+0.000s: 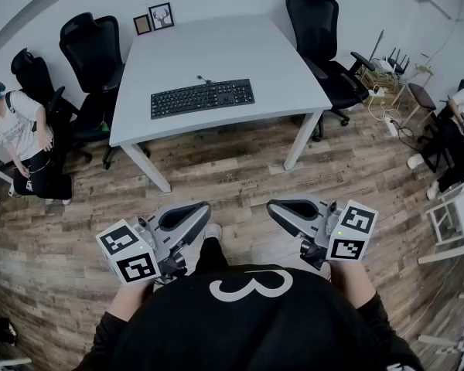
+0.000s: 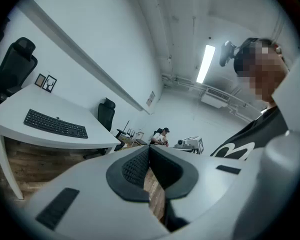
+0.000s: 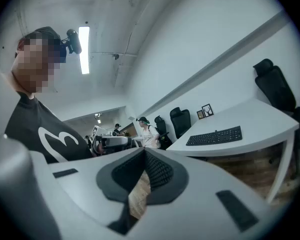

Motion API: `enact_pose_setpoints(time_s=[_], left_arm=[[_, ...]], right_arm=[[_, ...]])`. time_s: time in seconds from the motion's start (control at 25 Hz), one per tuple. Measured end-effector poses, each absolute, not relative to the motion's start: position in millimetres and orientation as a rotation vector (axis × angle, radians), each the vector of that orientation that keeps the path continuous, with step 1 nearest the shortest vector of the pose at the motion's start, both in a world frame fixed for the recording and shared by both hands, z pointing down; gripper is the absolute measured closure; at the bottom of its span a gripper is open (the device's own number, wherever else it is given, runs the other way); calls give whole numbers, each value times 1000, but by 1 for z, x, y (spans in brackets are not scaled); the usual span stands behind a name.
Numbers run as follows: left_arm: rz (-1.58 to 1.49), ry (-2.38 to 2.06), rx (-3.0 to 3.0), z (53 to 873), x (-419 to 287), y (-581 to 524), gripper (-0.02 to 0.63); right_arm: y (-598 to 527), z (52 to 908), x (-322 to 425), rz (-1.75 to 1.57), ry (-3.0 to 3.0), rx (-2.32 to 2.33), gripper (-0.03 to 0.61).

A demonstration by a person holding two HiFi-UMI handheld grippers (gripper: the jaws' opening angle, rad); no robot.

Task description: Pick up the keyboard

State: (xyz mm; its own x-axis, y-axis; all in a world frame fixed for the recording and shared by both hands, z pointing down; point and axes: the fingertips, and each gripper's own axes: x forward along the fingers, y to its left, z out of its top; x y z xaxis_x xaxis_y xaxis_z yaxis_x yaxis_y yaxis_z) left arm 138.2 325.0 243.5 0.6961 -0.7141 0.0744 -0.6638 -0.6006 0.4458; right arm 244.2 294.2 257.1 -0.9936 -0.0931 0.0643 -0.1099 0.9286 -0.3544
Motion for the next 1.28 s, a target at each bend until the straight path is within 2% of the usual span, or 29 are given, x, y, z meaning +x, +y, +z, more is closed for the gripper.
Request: enact_pose_setpoints(time_s=[0.68, 1.28], left_arm=[[-175, -1100, 2405, 253, 132, 320, 601], [-163, -1054, 2381, 273, 84, 236, 601]], right_arm=[[293, 261, 244, 614, -3057, 88, 569], [206, 275, 201, 650, -3038, 152, 569]])
